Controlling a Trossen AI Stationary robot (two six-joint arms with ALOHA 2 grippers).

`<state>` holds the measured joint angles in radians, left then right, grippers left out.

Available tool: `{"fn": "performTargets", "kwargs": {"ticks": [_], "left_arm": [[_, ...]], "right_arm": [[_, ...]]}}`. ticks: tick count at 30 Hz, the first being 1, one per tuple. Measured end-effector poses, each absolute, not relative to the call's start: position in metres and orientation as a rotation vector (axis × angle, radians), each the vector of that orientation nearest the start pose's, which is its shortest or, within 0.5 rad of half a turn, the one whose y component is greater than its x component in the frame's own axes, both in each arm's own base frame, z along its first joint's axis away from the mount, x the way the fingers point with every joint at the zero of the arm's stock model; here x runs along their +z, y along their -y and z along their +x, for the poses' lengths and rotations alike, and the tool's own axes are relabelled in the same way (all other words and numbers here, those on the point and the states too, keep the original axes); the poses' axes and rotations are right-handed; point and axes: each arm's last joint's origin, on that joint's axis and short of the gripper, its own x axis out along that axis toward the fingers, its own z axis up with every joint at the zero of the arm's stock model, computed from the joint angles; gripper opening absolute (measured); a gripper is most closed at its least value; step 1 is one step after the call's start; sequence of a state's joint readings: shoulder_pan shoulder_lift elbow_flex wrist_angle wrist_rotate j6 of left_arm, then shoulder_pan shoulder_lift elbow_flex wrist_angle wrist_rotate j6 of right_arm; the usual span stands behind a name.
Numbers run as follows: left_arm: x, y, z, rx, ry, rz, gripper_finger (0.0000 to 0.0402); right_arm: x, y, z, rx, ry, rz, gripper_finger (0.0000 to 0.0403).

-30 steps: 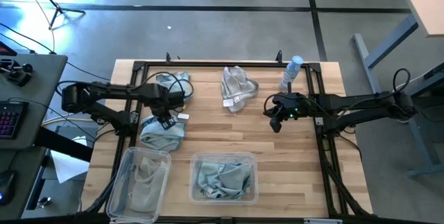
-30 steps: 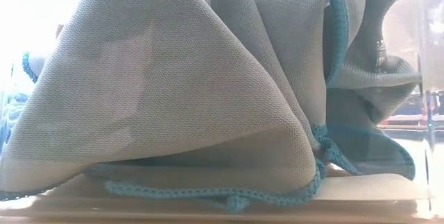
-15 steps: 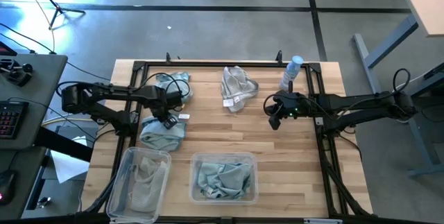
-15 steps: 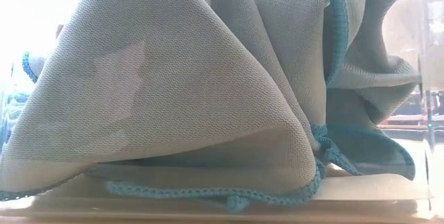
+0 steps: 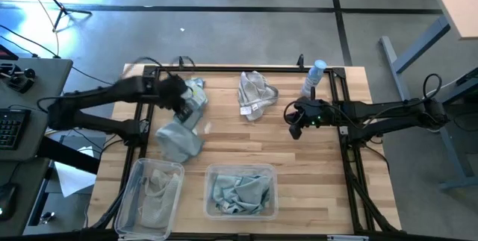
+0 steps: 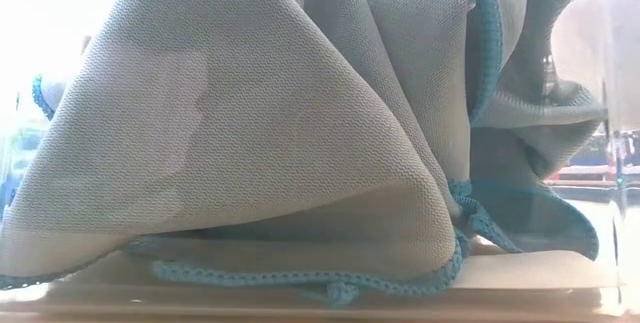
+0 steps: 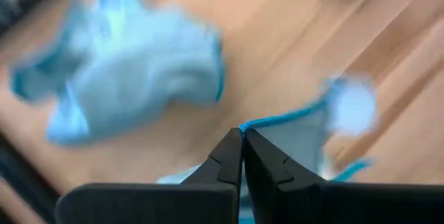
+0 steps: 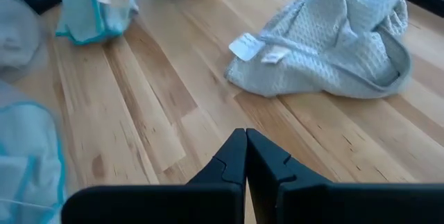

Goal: Sort microfiber towel by color & place in baskets
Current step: Put the bottom left blue towel into the right transparent bin

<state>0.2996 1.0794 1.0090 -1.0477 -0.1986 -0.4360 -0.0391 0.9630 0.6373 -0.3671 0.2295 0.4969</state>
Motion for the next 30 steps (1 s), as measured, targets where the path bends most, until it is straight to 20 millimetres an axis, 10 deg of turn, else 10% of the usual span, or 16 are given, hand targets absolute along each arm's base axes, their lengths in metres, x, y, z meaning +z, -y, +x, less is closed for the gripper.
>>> {"fn": "performTargets", "kwargs": {"ticks": [16, 30], "left_arm": [[0.474, -0.062, 0.177, 0.594, -0.357, -0.252, 0.0000], [0.486, -0.087, 0.299, 0.353, -0.409, -0.163, 0.0000]], "right_arm": [[0.294, 0.018, 0.212, -0.389, -0.247, 0.302, 0.0054], [0.382, 0.033, 0.276, -0.415, -0.170, -0.066, 0.0201]]}}
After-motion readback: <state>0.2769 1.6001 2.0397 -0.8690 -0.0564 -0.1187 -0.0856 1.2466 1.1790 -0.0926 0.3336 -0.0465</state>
